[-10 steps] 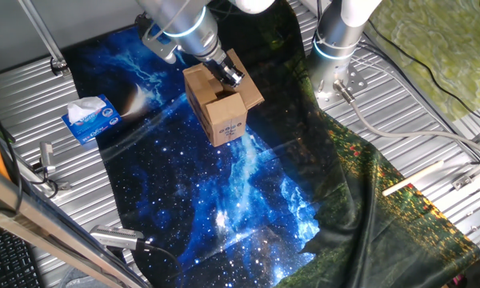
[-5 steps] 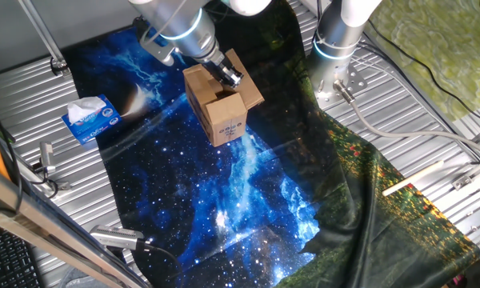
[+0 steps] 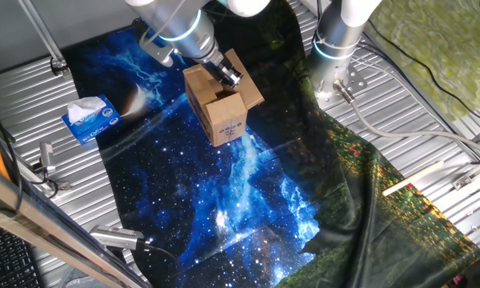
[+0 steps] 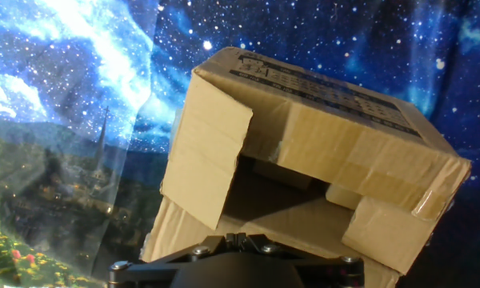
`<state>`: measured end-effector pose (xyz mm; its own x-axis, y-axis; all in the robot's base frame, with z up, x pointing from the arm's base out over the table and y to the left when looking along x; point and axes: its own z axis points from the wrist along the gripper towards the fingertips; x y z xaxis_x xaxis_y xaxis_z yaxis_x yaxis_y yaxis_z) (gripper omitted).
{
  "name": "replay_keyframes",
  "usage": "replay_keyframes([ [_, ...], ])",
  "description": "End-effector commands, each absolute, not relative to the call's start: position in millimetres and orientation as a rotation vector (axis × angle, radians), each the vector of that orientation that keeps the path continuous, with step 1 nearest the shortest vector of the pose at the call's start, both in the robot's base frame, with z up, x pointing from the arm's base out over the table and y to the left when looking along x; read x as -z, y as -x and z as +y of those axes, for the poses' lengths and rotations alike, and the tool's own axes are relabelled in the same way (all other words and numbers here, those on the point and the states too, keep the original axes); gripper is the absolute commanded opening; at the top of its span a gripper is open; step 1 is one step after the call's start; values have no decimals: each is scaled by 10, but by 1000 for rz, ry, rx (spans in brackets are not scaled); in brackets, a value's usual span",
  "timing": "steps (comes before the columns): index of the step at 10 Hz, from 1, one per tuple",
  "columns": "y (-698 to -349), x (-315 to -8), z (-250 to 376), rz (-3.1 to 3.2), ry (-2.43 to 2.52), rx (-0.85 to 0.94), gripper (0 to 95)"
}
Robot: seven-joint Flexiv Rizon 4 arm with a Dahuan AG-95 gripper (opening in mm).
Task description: Cover the box
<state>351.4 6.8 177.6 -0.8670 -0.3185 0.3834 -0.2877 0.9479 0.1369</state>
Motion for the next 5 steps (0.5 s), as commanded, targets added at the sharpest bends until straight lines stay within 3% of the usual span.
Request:
replay_keyframes([
  [1, -3499, -1806, 63, -2692, -436, 100, 0],
  [5, -3500, -1810, 24, -2687, -425, 104, 0],
])
